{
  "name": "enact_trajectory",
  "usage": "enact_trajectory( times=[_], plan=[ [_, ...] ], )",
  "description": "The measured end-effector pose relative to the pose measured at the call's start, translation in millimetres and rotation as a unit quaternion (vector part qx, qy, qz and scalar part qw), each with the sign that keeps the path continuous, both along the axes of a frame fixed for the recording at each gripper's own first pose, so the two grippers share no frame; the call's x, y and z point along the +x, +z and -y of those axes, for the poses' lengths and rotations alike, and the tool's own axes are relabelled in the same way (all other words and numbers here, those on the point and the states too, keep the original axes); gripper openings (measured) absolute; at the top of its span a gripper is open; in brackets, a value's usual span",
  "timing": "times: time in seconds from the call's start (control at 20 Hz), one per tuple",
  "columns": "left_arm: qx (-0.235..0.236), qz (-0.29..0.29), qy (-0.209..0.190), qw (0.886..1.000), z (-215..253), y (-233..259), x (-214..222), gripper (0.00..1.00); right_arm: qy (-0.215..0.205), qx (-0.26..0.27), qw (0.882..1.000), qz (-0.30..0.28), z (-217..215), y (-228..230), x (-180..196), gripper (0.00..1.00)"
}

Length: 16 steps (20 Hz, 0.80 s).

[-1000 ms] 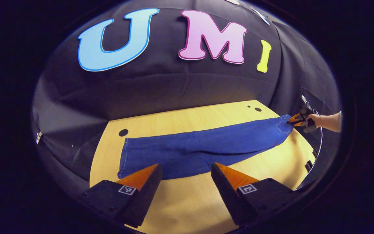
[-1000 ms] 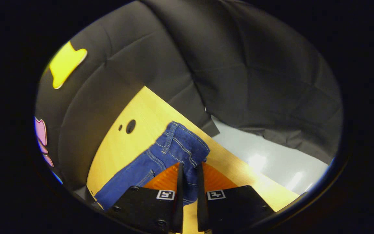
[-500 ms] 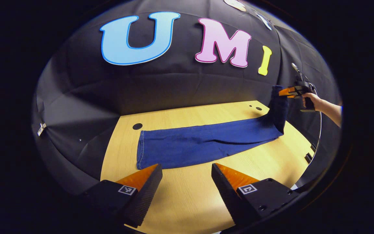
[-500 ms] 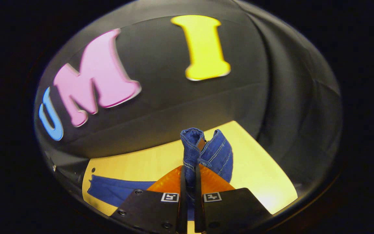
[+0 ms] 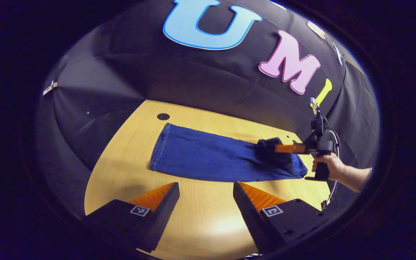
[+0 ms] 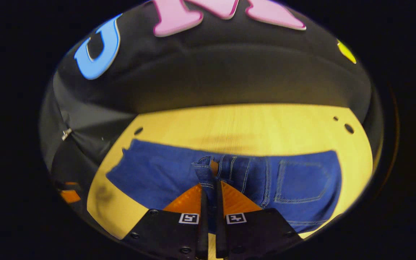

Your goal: Grasp the waist and the cuffs of the jeans and fold them to make the two legs overlap; first hold the waist and fold one-third of the jeans toward the cuffs, then hold the cuffs and fold the remaining one-third in the same direction to finish folding.

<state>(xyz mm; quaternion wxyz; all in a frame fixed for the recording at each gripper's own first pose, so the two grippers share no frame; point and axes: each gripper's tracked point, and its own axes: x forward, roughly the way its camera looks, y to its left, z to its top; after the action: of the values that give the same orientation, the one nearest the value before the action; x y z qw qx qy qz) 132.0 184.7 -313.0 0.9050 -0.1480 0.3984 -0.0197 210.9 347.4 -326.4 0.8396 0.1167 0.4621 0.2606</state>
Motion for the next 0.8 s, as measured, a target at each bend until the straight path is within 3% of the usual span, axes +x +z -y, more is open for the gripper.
enact_trajectory(
  times=[0.1, 0.2, 0.25, 0.4, 0.6, 0.8],
  plan=[
    [-0.018, -0.019, 0.028, 0.999, -12, -15, 14, 0.97, 0.014, -0.016, 1.000, 0.001, -11, -17, -15, 0.12],
    [-0.065, -0.068, 0.061, 0.994, -16, -40, 20, 0.97, 0.034, 0.018, 0.999, -0.006, -14, -13, -15, 0.10],
    [-0.083, -0.095, 0.081, 0.989, -22, -51, 21, 0.97, 0.048, 0.051, 0.997, -0.016, -13, -2, -22, 0.15],
    [-0.094, -0.115, 0.134, 0.980, -48, -74, 49, 0.97, 0.061, 0.147, 0.987, 0.030, -2, 72, -20, 0.62],
    [-0.055, -0.123, 0.143, 0.981, -88, -86, 93, 0.97, 0.051, 0.173, 0.979, 0.091, 68, 136, -37, 0.61],
    [-0.009, -0.178, 0.104, 0.979, -98, -112, 131, 0.97, 0.027, 0.141, 0.986, 0.081, 134, 129, -60, 0.61]
  ],
)
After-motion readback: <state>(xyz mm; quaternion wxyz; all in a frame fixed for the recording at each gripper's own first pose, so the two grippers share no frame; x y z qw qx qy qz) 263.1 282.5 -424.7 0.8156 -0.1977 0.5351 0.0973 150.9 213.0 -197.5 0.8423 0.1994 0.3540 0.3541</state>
